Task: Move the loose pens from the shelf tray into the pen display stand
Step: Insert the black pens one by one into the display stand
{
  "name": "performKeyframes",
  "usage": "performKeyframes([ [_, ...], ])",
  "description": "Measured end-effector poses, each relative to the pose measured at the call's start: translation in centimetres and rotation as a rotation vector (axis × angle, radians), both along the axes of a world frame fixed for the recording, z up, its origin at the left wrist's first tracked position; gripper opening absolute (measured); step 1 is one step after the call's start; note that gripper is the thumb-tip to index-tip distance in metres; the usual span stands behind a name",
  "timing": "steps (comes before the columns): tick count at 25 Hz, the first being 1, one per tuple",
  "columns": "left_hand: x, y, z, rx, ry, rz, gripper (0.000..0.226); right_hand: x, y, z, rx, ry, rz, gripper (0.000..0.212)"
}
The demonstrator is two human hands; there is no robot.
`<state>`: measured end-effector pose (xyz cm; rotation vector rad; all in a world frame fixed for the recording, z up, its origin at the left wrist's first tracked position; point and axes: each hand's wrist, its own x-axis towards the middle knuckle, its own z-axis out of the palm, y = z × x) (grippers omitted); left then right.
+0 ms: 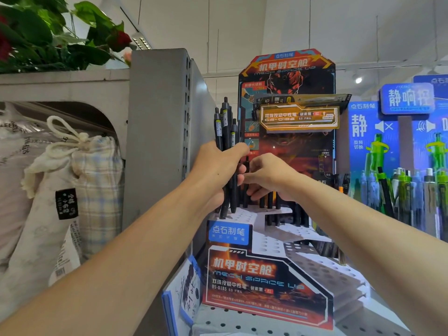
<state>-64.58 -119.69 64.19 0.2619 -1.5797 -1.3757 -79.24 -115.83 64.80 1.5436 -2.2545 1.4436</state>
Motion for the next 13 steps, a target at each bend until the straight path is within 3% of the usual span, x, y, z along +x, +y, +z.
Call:
performKeyframes([
  [4,0.0,-0.2,-0.1,-0.022,0.009,-0.008,0.01,0.2,-0.1,0.5,0.047,0.017,-0.04,0.016],
  [13,-0.6,-0.3,-0.1,-0.072,0.059,0.001,0.019,0.0,0.3,1.6,0.134,-0.03,-0.004,0.02],
])
